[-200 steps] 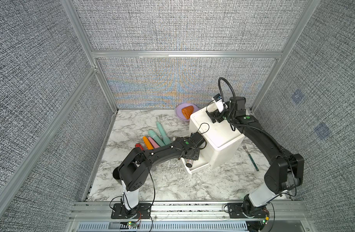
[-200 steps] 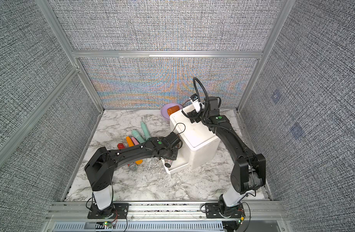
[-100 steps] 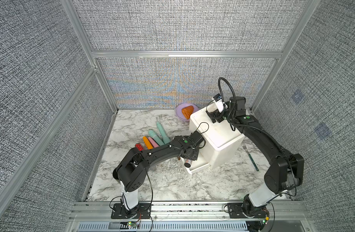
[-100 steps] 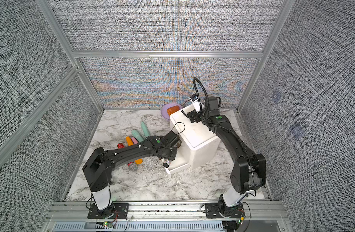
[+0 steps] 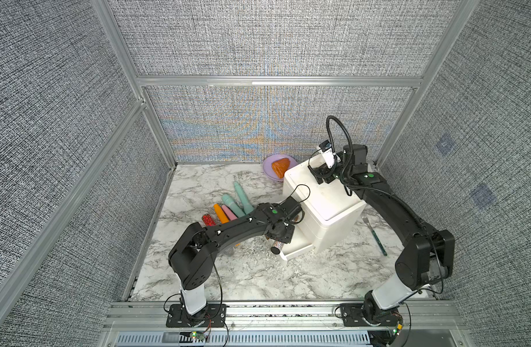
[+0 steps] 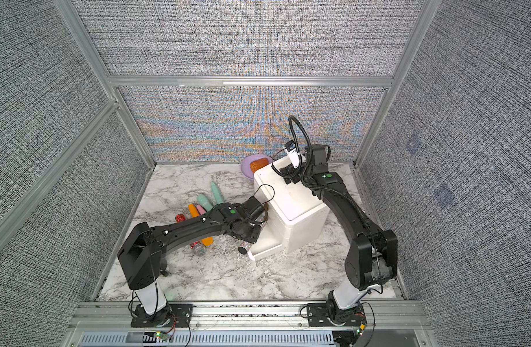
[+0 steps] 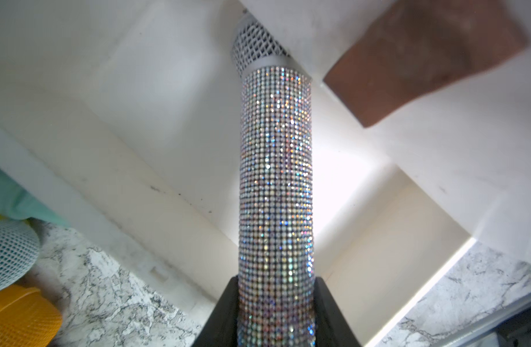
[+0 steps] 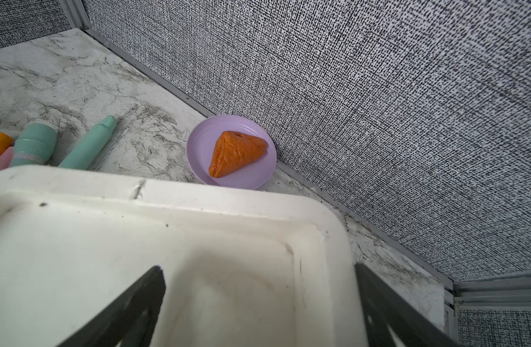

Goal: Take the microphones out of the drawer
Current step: Pick up the microphone from the drawer, then place the microphone at the center of the board.

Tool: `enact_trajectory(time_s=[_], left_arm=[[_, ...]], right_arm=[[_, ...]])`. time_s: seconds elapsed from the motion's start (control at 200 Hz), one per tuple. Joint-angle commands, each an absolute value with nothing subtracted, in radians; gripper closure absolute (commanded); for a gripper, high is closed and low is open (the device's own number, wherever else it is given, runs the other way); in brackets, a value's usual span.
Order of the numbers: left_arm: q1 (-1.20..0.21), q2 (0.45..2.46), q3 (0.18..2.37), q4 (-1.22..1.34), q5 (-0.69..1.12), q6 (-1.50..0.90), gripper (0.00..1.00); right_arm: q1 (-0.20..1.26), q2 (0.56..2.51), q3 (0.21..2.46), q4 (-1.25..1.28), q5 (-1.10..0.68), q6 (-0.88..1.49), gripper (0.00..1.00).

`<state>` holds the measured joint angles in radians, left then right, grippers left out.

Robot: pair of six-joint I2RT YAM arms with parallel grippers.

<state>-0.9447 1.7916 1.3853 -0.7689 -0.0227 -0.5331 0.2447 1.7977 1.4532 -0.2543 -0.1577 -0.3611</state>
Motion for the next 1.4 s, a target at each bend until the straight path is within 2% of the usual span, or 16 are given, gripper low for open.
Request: enact_trajectory(time_s=[0.0,0.485,0.811,1.196,1.396], left_arm=[[-0.942,1.775,1.387,-0.812,-0.014,-0.518,1.0],[-0.923,1.658,1.325,-0.902,-0.05,-0.516,1.0],[-0.891,1.397,1.176,-0.879,-0.145,-0.54,1.0],[-0.778,1.125,1.017,-0.873,-0.352,-0.632,1.0],[-0.649,1.001,0.917,-0.885,-0.403,-0.709,1.0]], right_arm=[[0.245,1.82,1.434,-0.475,-0.192,-0.333,0.02],[0.245,1.811,1.427,-0.474,-0.192,-0.332,0.02],[0.246,1.815,1.425,-0.472,-0.196,-0.33,0.02],[0.248,1.811,1.425,-0.471,-0.198,-0.331,0.02],[0.248,1.811,1.426,-0.467,-0.205,-0.33,0.02]])
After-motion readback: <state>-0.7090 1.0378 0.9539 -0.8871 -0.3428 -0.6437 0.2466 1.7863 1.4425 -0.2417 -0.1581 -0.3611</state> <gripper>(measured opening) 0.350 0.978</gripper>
